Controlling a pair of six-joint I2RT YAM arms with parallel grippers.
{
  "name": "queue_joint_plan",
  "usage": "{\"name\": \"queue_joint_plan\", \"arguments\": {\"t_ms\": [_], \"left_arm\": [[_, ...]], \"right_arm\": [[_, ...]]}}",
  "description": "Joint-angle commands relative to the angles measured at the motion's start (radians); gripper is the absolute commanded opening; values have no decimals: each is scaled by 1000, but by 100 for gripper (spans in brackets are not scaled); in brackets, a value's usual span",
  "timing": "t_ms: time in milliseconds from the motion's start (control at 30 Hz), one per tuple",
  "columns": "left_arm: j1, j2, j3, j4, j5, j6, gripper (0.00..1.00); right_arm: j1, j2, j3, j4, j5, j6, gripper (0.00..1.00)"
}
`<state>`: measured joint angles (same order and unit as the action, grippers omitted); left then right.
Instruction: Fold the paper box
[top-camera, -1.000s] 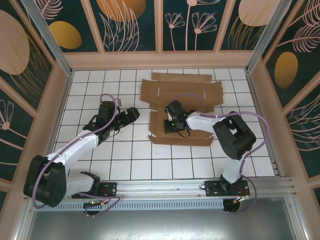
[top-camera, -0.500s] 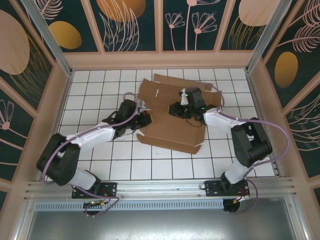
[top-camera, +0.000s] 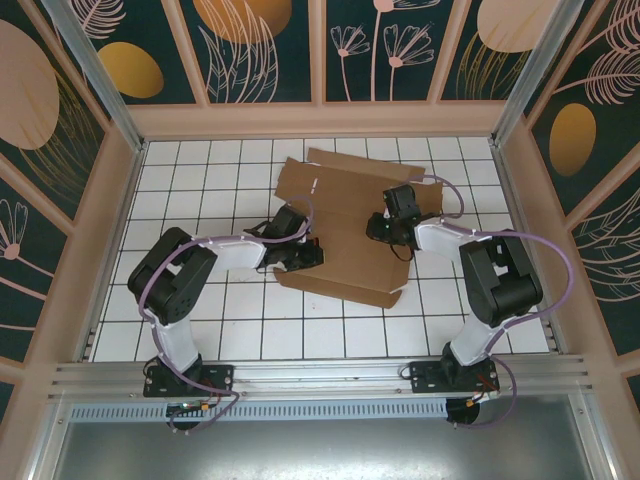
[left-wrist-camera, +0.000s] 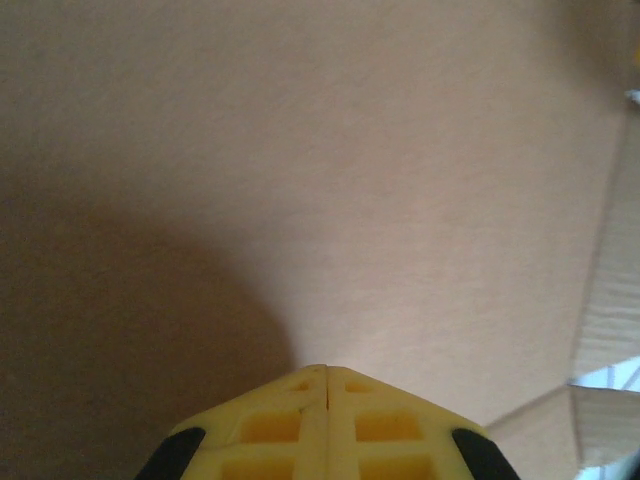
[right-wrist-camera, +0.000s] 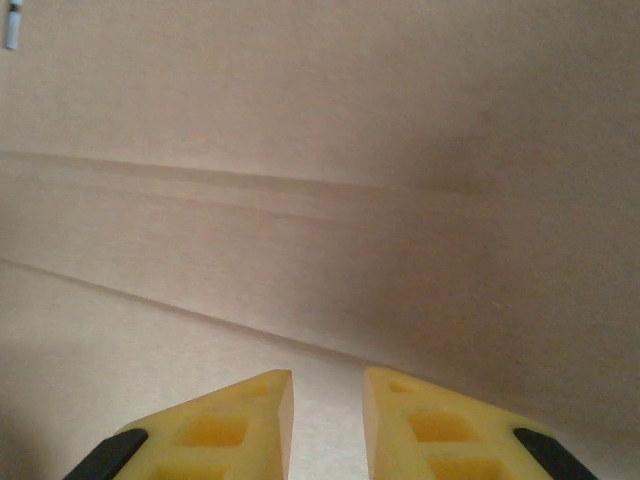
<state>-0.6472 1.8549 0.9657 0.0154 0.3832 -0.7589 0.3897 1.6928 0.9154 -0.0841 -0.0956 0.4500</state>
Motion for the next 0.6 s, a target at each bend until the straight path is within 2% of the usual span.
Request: {"name": "queue_joint_plan", "arguments": {"t_ms": [0, 300, 500, 567], "left_arm": [[0, 43, 55, -94, -47, 23, 0], [38, 111, 78, -116, -126, -5, 0], [98, 117, 13, -33, -150, -62, 0], [118, 123, 13, -37, -156, -60, 0]], "right_arm": [[3, 7, -31, -16, 65, -12, 25], [42, -66, -133, -30, 25, -8, 29], [124, -122, -218, 6, -56, -19, 46], [182, -125, -223, 8, -82, -31, 46]]}}
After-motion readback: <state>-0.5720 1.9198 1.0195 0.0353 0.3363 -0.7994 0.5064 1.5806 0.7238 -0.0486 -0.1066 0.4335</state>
